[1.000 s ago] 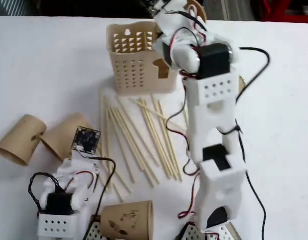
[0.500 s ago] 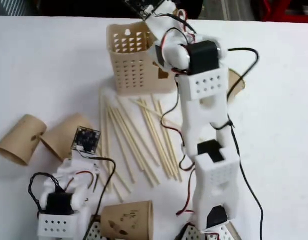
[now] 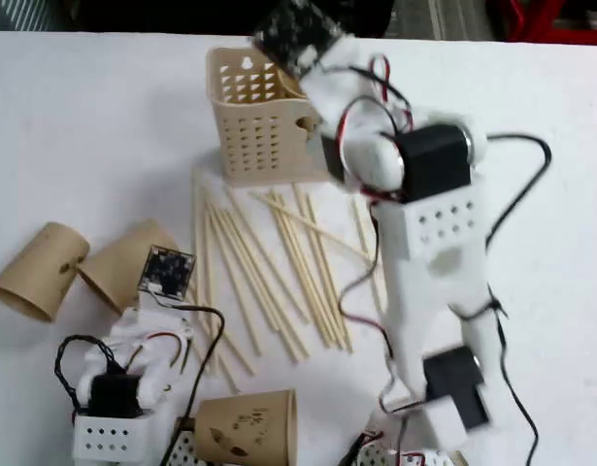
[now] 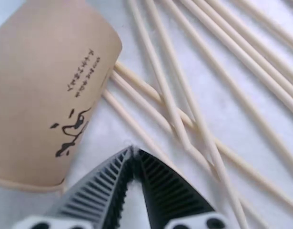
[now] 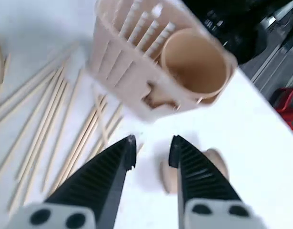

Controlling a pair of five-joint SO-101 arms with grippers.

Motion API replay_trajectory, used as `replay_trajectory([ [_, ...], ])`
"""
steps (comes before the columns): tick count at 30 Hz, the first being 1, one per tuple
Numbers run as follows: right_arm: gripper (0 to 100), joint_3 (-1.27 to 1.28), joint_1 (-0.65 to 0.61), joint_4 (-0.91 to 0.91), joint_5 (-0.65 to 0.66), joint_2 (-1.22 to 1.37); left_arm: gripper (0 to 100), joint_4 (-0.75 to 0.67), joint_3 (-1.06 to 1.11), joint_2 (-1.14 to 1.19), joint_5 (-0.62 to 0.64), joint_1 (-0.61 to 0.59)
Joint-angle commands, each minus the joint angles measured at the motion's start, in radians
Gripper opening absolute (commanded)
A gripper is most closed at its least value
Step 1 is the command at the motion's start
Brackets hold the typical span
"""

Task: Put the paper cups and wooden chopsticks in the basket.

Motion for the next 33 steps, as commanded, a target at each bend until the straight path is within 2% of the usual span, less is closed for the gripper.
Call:
replay_trajectory([
  [1,11.1,0.242,-0.004,0.001,0.005,-0.219,3,0.005,-0.014,-0.010,0.005,0.010],
  [4,11.2,0.402,0.002,-0.001,0.000,-0.335,3,0.023,-0.069,-0.010,0.003,0.008],
  [7,11.2,0.531,0.019,-0.001,-0.058,-0.403,3,0.026,-0.132,-0.010,0.003,0.008],
  [14,11.2,0.723,0.088,-0.022,-0.135,-0.421,3,0.026,-0.313,-0.010,-0.018,-0.002],
  [20,11.2,0.896,0.140,-0.150,-0.180,-0.420,3,0.025,-0.493,-0.012,-0.434,-0.137],
  [25,11.2,1.065,0.151,-0.263,-0.206,-0.426,4,0.026,-0.624,-0.008,-0.462,-0.275],
  [27,11.2,1.099,0.174,-0.300,-0.206,-0.424,9,0.026,-0.651,-0.008,-0.466,-0.340],
  [30,11.2,1.140,0.196,-0.348,-0.207,-0.418,20,0.028,-0.663,-0.007,-0.546,-0.441],
  [33,11.2,1.181,0.197,-0.389,-0.207,-0.418,20,0.026,-0.686,-0.007,-0.657,-0.538],
])
